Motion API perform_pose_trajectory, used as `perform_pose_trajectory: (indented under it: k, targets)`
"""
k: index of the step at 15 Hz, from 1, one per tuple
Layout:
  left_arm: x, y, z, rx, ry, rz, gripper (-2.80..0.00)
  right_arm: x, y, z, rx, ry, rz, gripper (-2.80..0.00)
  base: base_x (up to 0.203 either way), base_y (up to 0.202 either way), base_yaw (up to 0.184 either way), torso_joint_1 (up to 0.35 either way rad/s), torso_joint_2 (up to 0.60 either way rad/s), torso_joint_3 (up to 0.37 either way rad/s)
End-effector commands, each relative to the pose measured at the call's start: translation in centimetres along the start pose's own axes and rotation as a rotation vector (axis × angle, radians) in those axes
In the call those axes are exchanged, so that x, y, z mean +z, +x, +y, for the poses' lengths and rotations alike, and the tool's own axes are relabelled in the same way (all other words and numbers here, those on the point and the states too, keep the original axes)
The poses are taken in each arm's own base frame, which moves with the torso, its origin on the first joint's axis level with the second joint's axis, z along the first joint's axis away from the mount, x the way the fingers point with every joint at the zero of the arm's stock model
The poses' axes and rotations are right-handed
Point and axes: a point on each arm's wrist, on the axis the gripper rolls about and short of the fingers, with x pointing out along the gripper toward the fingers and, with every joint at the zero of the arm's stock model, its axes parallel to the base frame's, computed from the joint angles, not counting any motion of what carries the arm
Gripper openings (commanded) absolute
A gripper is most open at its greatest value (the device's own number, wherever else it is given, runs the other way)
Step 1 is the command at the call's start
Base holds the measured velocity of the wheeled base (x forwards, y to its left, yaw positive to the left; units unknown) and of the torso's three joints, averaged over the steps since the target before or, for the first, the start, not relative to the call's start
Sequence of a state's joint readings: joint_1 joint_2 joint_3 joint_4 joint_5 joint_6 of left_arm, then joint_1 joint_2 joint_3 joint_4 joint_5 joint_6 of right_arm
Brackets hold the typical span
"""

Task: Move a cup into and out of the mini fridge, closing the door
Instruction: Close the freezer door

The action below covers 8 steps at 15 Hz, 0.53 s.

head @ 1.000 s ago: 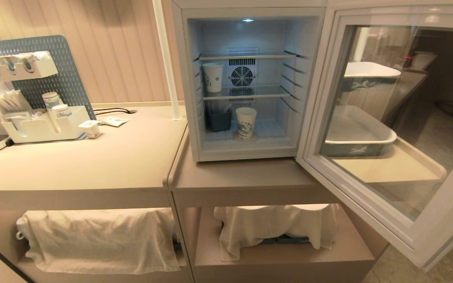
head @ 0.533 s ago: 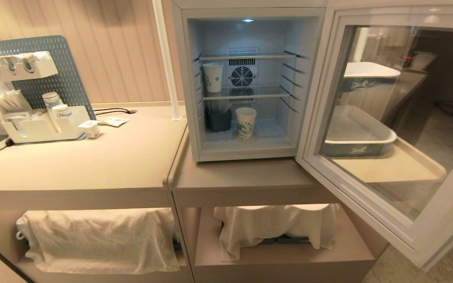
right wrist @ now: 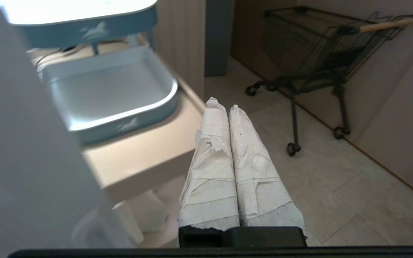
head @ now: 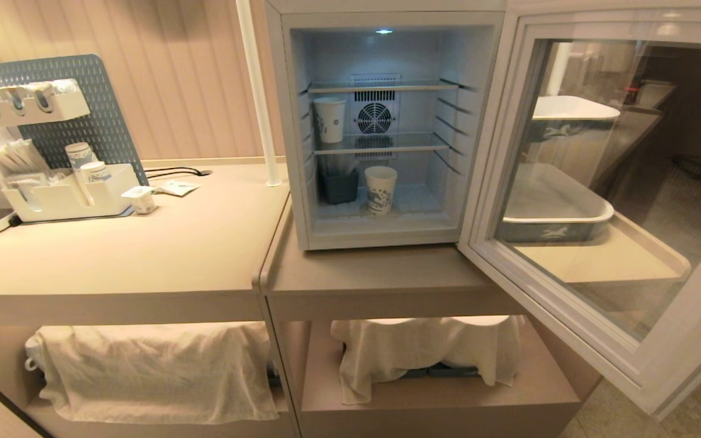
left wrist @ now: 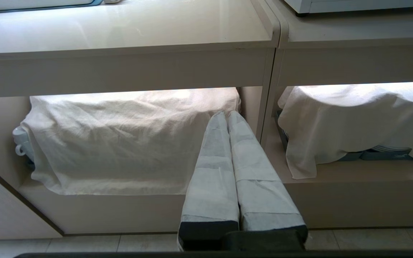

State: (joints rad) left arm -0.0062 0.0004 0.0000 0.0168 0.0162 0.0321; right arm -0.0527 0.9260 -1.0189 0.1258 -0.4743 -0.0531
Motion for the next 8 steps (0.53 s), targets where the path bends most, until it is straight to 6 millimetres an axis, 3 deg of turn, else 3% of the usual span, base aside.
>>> perform_pose_trajectory:
  k: [1,5,8]
  targets:
    - [0.0,0.0,0.0,0.001,0.0,0.003,-2.8,0.0,2.2,0.6,-0.043,-0.018,0.022,-2.8,0.0,0.0,0.0,0.0,0.0,0.0]
    - [0.0,0.0,0.0,0.001,0.0,0.002,-2.8,0.0,5.7,1.7,-0.075,-0.04,0.022,-2.8,0.0,0.0,0.0,0.0,0.0,0.0]
    - [0.0,0.0,0.0,0.0,0.0,0.002,-2.8,0.1,6.8,2.2,-0.068,-0.017,0.002,-2.8,0.0,0.0,0.0,0.0,0.0,0.0]
